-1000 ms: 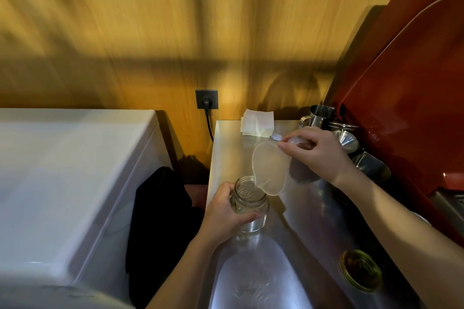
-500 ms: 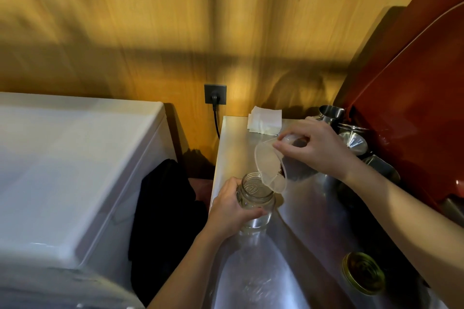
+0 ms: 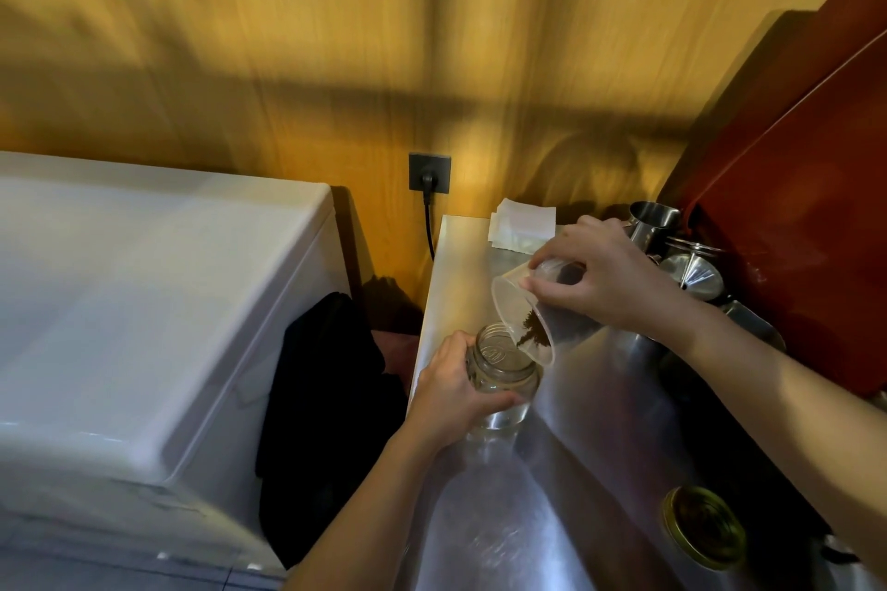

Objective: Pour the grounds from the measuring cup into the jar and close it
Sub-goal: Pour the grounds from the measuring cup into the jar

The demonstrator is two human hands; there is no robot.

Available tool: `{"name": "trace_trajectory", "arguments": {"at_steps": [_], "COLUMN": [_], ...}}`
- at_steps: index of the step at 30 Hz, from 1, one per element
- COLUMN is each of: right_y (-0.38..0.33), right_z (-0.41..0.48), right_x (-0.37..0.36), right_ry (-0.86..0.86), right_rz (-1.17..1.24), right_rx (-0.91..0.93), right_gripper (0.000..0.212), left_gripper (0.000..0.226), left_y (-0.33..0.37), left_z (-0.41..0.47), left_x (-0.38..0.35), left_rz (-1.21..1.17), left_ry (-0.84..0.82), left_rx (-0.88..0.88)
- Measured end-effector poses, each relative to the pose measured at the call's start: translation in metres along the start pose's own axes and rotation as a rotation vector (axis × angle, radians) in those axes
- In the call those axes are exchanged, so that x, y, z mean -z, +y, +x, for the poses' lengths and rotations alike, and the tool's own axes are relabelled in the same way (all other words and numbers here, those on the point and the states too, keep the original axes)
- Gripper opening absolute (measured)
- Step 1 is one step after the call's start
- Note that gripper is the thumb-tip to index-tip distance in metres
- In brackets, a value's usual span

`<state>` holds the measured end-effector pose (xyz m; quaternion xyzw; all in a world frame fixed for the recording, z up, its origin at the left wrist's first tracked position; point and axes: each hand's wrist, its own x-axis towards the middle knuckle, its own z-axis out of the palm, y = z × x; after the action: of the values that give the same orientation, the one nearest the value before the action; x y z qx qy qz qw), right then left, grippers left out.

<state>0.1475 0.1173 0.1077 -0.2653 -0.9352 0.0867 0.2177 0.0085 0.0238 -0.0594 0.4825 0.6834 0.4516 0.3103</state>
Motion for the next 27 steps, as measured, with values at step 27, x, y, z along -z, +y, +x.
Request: {"name": "trace_trajectory", "arguments": {"at_steps": [27], "right_y": [-0.008], "right_z": [0.0058], "right_x": [-0.0063], "right_ry": [-0.012], "right_rz": [-0.078], "right_rx": [0.197], "right_gripper": [0.024], "left_gripper": [0.064], "left_y": [-0.0004], "left_z": [-0.001], "left_x": [-0.0024], "left_rz": [0.014], "left_ry": [0.022], "left_rx": [-0.034]}}
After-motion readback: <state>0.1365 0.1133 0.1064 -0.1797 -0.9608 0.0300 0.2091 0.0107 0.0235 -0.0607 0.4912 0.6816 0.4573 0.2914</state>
